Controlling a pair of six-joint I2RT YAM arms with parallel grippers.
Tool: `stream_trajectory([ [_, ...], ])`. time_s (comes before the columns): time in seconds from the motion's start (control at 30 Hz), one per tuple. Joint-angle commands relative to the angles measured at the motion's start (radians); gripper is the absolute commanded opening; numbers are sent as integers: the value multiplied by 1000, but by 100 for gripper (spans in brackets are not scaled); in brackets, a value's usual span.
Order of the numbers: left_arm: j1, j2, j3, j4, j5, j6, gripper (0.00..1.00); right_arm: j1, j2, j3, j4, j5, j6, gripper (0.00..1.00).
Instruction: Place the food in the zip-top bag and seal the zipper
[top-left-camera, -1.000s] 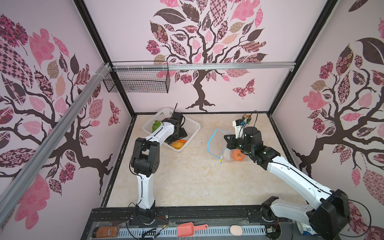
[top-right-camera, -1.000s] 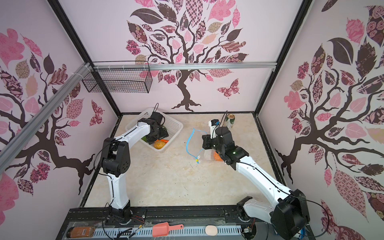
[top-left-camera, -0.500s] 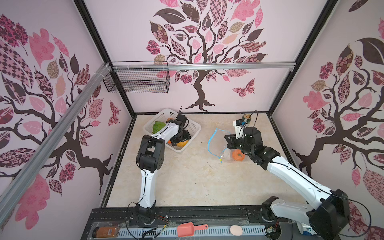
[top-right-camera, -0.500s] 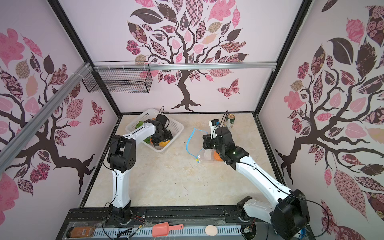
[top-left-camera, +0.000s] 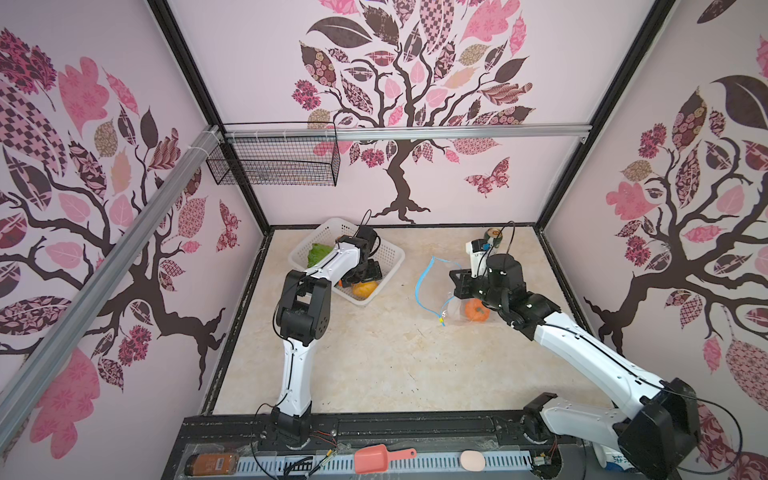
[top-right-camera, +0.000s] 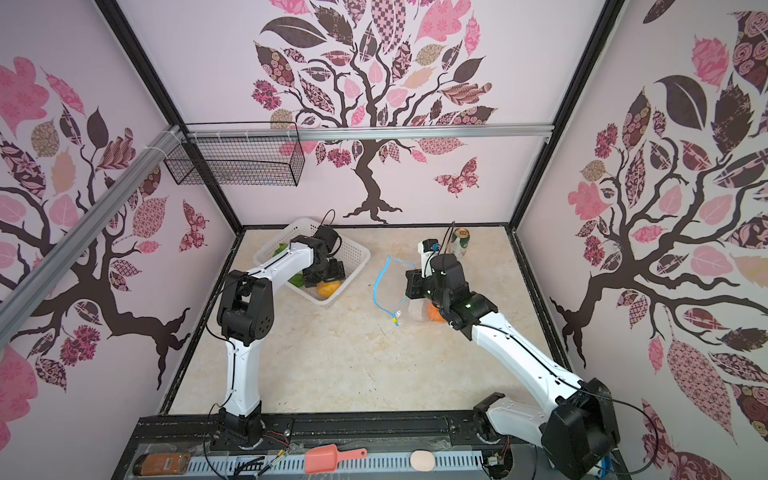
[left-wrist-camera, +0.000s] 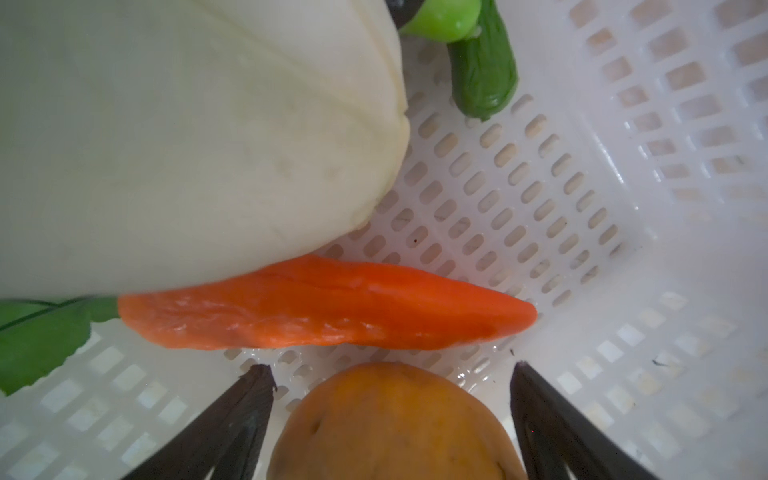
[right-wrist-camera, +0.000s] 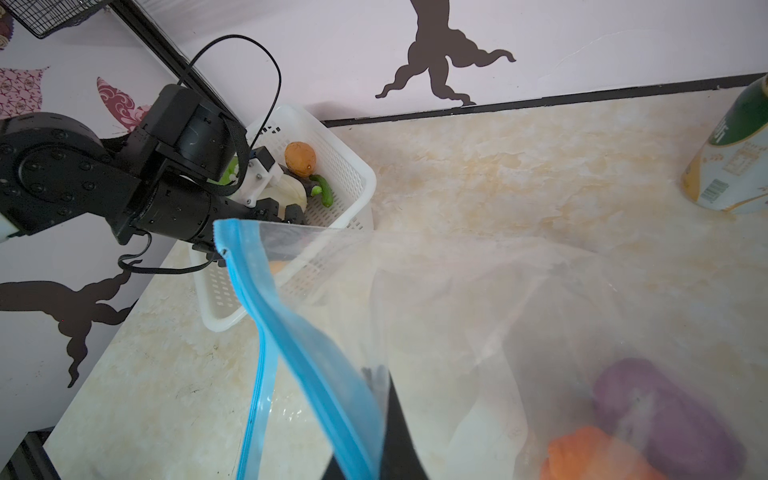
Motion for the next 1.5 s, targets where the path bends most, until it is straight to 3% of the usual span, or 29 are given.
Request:
stream_trajectory([
  [0.0, -2, -26, 15, -13, -4, 27, 91, -3, -17, -8, -12, 4, 0, 0],
  [0.5, -6, 8, 13, -127, -7, 136, 96, -4, -14, -6, -14, 8, -3, 0],
  [0.63, -6, -1, -4, -99, -29, 142, 95, -3, -10, -3, -11, 3, -3, 0],
  [0.77, -11, 6, 18, -50, 22, 139, 95, -3, -9, 1, -11, -3, 1, 0],
  [1.1, -66, 37, 148, 83, 74, 160, 96, -3, -12, 16, -31, -6, -4, 0],
  [1.3, -66, 2, 183, 52, 24, 187, 96, -3, -15, 13, -34, 0, -12, 0],
  [1.47, -66, -66, 165, -67, -44, 99, 96, -3, -8, 13, -30, 1, -21, 0],
])
